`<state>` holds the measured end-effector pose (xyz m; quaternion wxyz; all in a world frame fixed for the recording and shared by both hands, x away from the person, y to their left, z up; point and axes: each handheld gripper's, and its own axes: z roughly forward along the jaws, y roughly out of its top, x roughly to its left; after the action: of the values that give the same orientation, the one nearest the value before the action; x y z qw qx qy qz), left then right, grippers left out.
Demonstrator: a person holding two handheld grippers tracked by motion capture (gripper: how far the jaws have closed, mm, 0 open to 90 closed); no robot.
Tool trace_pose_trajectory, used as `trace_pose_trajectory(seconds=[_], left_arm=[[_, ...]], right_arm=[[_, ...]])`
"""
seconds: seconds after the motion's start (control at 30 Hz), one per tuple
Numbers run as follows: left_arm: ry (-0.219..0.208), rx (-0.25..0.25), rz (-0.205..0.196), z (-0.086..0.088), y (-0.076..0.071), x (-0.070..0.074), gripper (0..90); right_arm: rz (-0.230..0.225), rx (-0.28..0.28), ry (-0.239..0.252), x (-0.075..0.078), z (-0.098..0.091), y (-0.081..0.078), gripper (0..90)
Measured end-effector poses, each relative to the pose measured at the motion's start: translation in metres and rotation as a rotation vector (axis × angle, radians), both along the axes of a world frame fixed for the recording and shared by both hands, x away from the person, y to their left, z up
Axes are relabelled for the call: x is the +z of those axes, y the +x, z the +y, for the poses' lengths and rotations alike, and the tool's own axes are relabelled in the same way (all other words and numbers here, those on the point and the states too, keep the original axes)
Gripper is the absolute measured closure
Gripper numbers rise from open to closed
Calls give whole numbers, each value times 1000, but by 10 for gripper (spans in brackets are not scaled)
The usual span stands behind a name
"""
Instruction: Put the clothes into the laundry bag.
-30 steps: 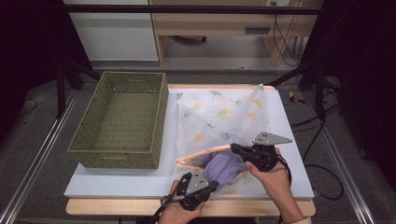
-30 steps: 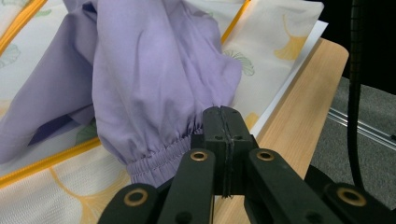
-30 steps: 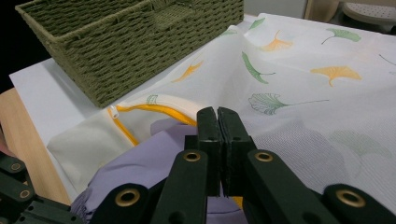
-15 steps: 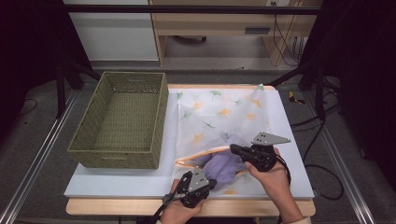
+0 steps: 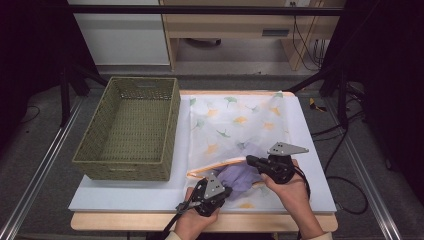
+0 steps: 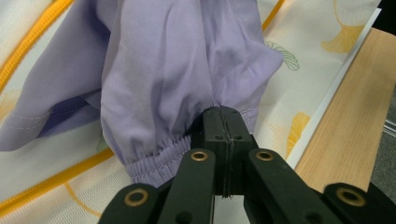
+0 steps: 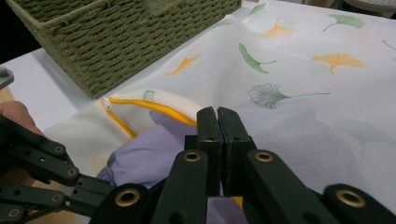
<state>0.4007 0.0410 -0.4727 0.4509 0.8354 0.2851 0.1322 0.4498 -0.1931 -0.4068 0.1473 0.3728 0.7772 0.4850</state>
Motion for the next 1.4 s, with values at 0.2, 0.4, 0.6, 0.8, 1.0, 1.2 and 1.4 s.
trace_pose_trajectory(seconds=[0.2,0.4,0.6,0.8,1.0,1.2,1.4], left_arm=[[6,6,-5,1,3,0,900],[13,6,-4,-1,4,0,900],[15,14,1,-5,11,5,900],[34,20,-8,-15,22,11,900],[35,44,-12,-17,34,12,900],[51,58,-25,-24,46,12,900],[62,97,-49,-26,57,10,900]], right_arm=[[24,-23,-29,-5,2,1,891],[19,-17,-24,-4,3,1,891],[18,-19,-17,-2,1,1,891],[42,-38,-6,-1,0,2,891],[45,-32,5,-1,-1,3,891],[51,-32,5,-1,2,6,891],[50,-27,5,-2,2,5,891]])
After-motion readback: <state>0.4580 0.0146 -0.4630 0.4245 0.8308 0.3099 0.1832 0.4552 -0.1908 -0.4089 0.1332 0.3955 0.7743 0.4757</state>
